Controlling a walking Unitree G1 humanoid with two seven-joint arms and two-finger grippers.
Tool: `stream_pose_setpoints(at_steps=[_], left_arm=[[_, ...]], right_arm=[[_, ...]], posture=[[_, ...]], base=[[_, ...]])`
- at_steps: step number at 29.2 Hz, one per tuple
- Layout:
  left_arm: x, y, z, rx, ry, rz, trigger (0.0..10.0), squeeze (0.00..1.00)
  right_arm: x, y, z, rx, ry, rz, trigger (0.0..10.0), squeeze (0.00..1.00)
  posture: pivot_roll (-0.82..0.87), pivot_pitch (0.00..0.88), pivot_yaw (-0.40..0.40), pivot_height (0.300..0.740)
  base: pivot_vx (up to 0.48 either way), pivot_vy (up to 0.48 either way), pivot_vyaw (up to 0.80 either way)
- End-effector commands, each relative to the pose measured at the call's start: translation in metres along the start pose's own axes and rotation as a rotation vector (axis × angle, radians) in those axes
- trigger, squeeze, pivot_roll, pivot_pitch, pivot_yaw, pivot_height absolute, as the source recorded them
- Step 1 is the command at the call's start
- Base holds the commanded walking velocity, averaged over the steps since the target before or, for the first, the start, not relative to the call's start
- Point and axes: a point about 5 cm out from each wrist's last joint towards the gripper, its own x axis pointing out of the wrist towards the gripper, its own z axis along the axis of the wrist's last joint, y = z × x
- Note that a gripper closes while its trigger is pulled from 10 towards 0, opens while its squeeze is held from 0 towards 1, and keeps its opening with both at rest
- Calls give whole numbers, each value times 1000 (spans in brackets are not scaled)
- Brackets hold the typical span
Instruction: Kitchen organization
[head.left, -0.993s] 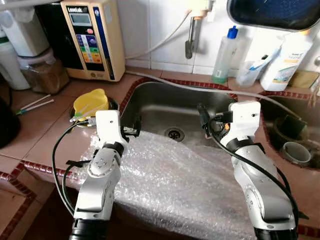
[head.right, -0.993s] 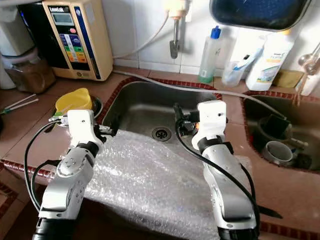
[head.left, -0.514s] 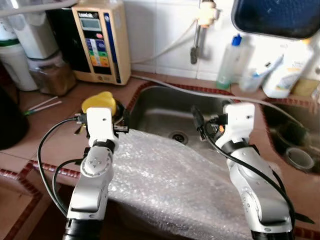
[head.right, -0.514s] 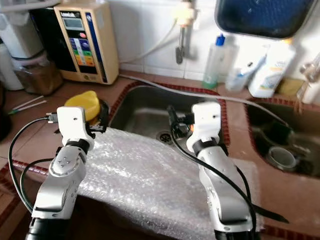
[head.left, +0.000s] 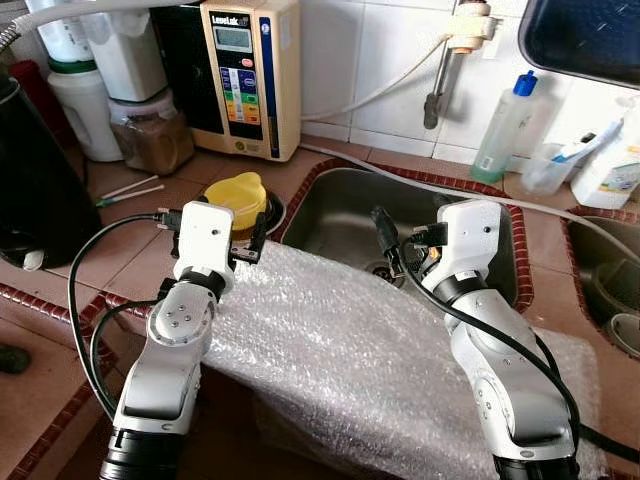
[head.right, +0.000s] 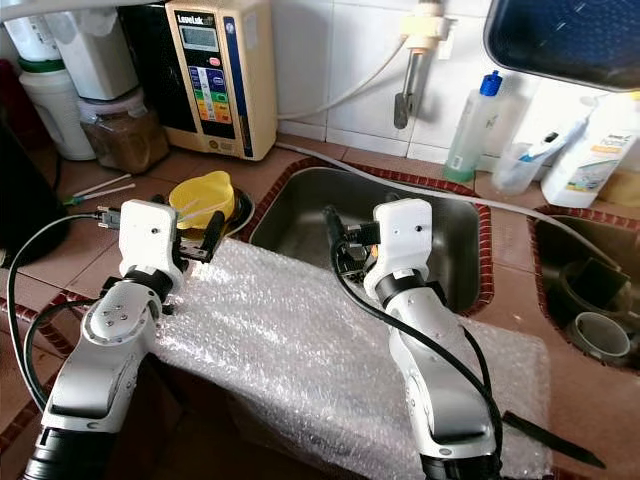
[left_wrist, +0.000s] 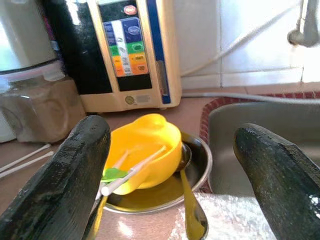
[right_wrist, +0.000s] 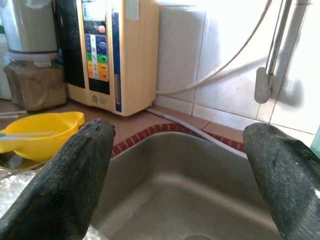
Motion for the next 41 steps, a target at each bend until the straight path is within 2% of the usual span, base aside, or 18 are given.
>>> stream_pose_setpoints(at_steps=[1, 6, 12, 16, 17, 20, 22, 25, 27, 34, 37, 41], left_arm=[[-4, -1, 0, 13, -16, 16, 10000, 0], [-6, 5, -10, -29, 31, 98, 10000, 0], [6, 20, -10, -109, 37, 233, 10000, 0], [9, 27, -12, -121, 47, 252, 10000, 0], [11, 29, -15, -128, 62, 246, 10000, 0], [14, 30, -19, -130, 73, 239, 10000, 0], [21, 28, -25, -158, 99, 215, 10000, 0], [27, 25, -27, -184, 118, 189, 10000, 0], [31, 23, -31, -242, 134, 179, 10000, 0], [43, 23, -33, -264, 143, 159, 10000, 0], [44, 24, -38, -296, 168, 169, 10000, 0], [43, 27, -42, -284, 174, 173, 10000, 0]], right_arm=[[0, 9, 4, 31, -9, 58, 10000, 0], [-6, 22, 3, 43, 22, 165, 10000, 0], [-11, 18, 0, 41, 40, 185, 10000, 0], [-10, 21, 0, 48, 49, 214, 10000, 0], [-12, 27, 0, 50, 59, 264, 10000, 0], [-15, 31, 0, 50, 73, 312, 10000, 0], [-18, 33, -1, 41, 86, 336, 10000, 0], [-20, 31, -1, 40, 90, 323, 10000, 0], [-21, 30, -1, 44, 91, 321, 10000, 0], [-26, 31, 1, 38, 105, 343, 10000, 0], [-30, 33, 0, 51, 116, 381, 10000, 0], [-36, 38, -1, 67, 124, 429, 10000, 0]], posture=[[24, 0, 8, 740], [12, 0, 9, 740], [15, 0, 7, 740], [14, 0, 9, 740], [11, 0, 14, 740], [9, 0, 17, 740], [-2, 0, 23, 740], [-7, 0, 24, 740], [-20, 0, 25, 740], [-35, 0, 27, 740], [-40, 0, 28, 740], [-43, 0, 27, 740]], base=[[0, 0, 0], [0, 0, 0], [0, 0, 0], [0, 0, 0], [0, 0, 0], [0, 0, 0], [0, 0, 0], [0, 0, 0], [0, 0, 0], [0, 0, 0], [0, 0, 0], [0, 0, 0]])
